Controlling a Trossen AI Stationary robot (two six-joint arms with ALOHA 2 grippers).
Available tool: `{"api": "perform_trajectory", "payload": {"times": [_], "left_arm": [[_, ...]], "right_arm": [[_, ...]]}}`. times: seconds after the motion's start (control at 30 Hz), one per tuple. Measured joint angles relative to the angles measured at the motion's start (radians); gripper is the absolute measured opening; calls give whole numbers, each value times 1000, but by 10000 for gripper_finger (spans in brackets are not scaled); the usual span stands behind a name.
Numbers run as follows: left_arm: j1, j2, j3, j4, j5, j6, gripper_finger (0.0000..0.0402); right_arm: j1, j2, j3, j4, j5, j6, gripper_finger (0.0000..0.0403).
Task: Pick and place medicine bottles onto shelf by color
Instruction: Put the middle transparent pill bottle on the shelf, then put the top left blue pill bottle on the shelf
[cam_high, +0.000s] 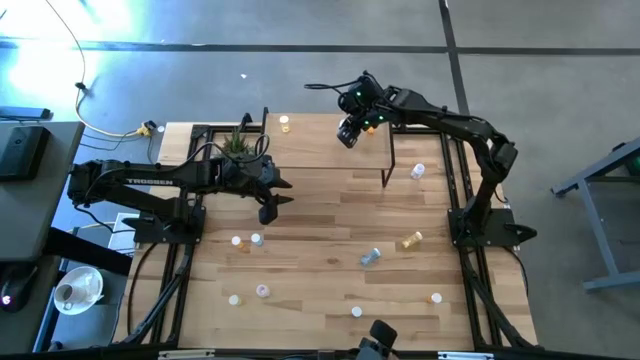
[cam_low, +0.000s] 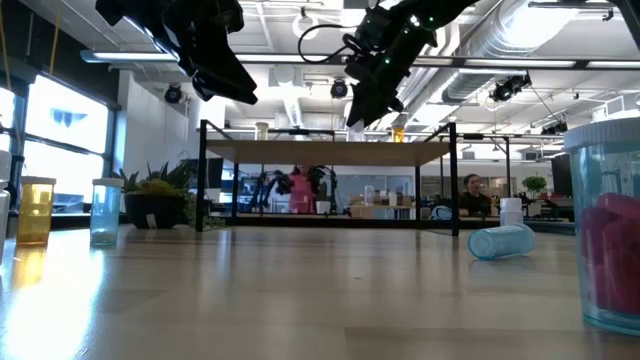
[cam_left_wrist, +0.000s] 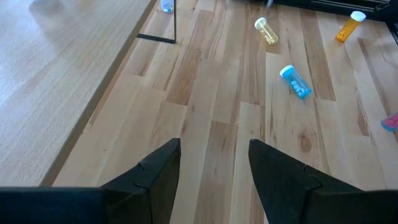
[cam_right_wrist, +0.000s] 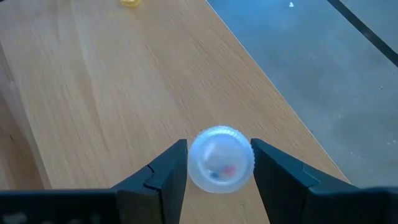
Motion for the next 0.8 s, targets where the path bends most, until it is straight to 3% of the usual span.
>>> {"api": "perform_trajectory", "payload": {"times": [0.4, 0.8], "left_arm": [[0, 0, 0, 0, 0, 0, 181], [0, -6, 0, -39, 11, -30, 181]], "right_arm": [[0, 0, 4, 1, 0, -1, 169], [3, -1, 191, -192, -26, -34, 169]]}}
